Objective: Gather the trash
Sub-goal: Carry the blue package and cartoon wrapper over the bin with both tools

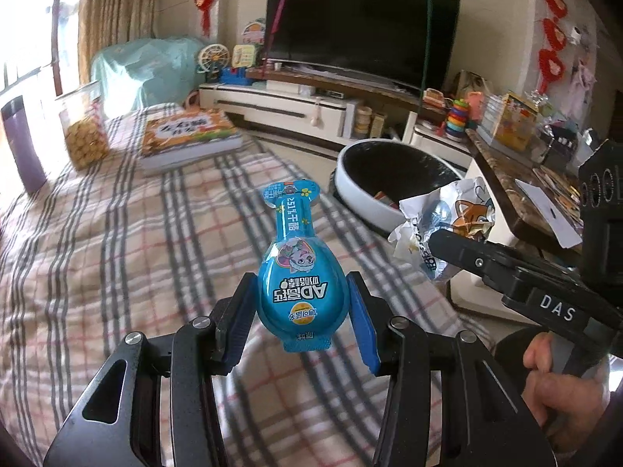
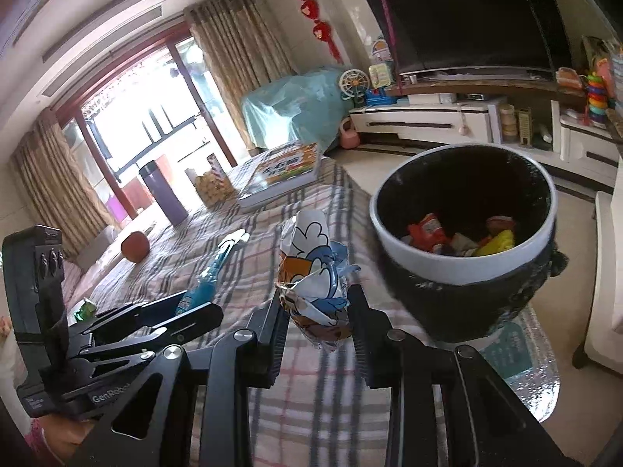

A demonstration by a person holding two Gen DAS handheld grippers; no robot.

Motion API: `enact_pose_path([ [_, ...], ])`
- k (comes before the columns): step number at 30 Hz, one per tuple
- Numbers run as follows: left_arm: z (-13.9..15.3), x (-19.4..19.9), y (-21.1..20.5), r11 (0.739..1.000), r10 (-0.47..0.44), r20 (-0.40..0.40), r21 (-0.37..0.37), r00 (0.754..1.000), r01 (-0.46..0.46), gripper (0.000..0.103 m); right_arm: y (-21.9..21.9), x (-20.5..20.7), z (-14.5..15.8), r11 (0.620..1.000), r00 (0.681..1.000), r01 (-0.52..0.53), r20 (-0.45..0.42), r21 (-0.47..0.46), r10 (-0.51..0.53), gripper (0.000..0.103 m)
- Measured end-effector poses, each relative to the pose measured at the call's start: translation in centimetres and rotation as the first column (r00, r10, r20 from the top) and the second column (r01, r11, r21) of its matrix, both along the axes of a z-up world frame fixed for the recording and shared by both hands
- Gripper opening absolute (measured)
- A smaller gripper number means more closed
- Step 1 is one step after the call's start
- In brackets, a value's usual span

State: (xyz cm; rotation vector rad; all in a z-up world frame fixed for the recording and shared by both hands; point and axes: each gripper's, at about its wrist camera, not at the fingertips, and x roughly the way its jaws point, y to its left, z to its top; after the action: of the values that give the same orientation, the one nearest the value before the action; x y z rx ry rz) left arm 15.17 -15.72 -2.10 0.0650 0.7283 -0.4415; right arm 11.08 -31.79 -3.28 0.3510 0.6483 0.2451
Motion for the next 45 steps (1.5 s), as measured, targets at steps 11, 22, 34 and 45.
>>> enact_pose_path([
  [11,1.0,1.4,-4.2,0.997,-0.072,0.022,0.007,0.997,0.072,0.045,-4.2,0.7,0.6,0.998,0.997,0.069,-0.019,-0.011,-0.069,0.030],
  [22,1.5,3.1,-6.9,0.994,-0.105,0.025,0.013,0.994,0.105,0.045,-7.8,2.0,0.9,0.991,0.991,0.130,-0.030,-0.002,-0.130,0.030],
  [34,1.8,5.2,-9.0,0.993,-0.114,0.031,0.025,0.993,0.114,0.045,-9.6,3.9,1.2,0.989,0.989,0.147,-0.032,-0.006,-0.147,0.030],
  [45,1.6,6.8,-10.8,0.990,-0.133,0.027,0.039,0.991,0.132,0.045,-11.1,6.1,0.7,0.987,0.985,0.158,-0.062,-0.015,-0.159,0.030],
])
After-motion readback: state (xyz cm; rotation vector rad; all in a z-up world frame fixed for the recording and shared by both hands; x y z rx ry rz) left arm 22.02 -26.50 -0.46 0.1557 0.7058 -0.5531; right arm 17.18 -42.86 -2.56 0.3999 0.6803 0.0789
